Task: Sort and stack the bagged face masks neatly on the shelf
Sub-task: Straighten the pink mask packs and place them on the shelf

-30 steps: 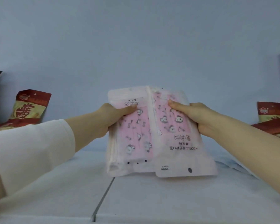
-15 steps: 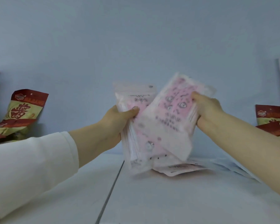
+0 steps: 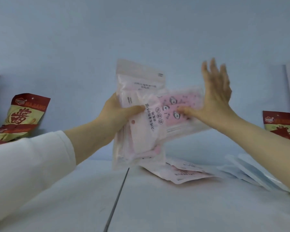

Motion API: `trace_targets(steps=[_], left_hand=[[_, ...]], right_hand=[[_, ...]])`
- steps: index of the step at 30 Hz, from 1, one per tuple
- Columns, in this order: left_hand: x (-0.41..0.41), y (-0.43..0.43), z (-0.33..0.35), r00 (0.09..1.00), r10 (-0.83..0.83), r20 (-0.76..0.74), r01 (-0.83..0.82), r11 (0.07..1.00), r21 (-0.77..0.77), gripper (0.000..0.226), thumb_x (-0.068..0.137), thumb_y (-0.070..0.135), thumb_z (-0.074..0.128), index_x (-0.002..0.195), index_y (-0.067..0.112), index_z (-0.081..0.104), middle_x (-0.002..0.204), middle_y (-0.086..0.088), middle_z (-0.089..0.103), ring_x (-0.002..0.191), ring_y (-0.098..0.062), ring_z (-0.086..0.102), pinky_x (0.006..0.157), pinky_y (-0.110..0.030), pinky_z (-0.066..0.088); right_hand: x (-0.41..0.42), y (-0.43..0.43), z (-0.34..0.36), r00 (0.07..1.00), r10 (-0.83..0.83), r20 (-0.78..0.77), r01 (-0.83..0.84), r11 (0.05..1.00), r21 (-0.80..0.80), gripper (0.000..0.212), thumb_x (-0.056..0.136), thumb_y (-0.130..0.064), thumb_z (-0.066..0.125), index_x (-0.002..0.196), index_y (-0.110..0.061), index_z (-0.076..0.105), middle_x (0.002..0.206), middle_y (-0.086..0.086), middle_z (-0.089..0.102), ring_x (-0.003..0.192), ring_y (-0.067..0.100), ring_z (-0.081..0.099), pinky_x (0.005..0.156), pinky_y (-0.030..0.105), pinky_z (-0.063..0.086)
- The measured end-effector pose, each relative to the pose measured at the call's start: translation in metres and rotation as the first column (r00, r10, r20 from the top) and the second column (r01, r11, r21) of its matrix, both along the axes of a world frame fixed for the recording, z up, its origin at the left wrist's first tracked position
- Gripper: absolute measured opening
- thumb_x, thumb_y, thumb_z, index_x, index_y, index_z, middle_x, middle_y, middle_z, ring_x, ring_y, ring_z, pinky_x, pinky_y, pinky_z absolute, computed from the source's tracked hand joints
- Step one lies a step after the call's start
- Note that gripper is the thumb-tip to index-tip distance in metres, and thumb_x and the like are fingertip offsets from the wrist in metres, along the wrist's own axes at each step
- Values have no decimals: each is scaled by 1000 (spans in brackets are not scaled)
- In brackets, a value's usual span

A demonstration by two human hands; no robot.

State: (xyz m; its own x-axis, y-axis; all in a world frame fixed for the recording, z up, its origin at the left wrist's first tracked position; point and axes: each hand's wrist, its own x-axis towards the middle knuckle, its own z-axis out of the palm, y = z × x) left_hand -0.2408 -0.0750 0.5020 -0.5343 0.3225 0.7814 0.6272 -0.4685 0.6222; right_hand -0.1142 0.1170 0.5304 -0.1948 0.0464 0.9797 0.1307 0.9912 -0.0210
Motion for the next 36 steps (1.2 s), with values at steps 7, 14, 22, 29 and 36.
trace_targets(steps=[7,14,22,29,36], left_hand=[[-8,-1,5,998,-63,25,62,997,52,19,91,24,61,110,22,62,96,6,73,89,-14,70,74,-29,57],[-18,13,-4,955,-29,295,-29,981,191,27,102,29,38,125,19,49,106,-1,66,93,-18,66,83,-39,54],[4,19,-20,955,-168,243,161,986,49,42,88,40,60,123,23,44,111,-1,66,92,-18,69,72,-35,58],[-18,14,-16,960,12,281,-32,997,66,49,80,31,73,123,18,53,107,-5,68,91,-24,68,75,-38,56],[-29,11,-17,954,62,293,-97,990,107,43,83,29,71,120,18,54,100,-4,68,82,-20,67,62,-30,51]], right_hand=[[0,3,-5,905,289,313,-201,937,-285,43,67,-43,78,82,-7,61,70,-2,55,68,16,51,57,26,37],[-22,-7,-18,845,530,77,-347,651,-675,30,77,-40,72,76,-12,60,73,0,61,60,14,56,45,14,40],[-49,-49,-30,736,670,101,-399,549,-734,30,87,-43,59,99,-15,62,96,3,69,85,20,66,75,32,54],[-35,-16,-23,838,423,345,3,629,-777,73,88,-62,41,139,-10,36,133,7,49,116,26,52,96,38,46],[-29,14,-63,370,215,904,675,606,-420,92,80,-74,41,146,-11,25,148,16,34,131,32,40,103,36,35]])
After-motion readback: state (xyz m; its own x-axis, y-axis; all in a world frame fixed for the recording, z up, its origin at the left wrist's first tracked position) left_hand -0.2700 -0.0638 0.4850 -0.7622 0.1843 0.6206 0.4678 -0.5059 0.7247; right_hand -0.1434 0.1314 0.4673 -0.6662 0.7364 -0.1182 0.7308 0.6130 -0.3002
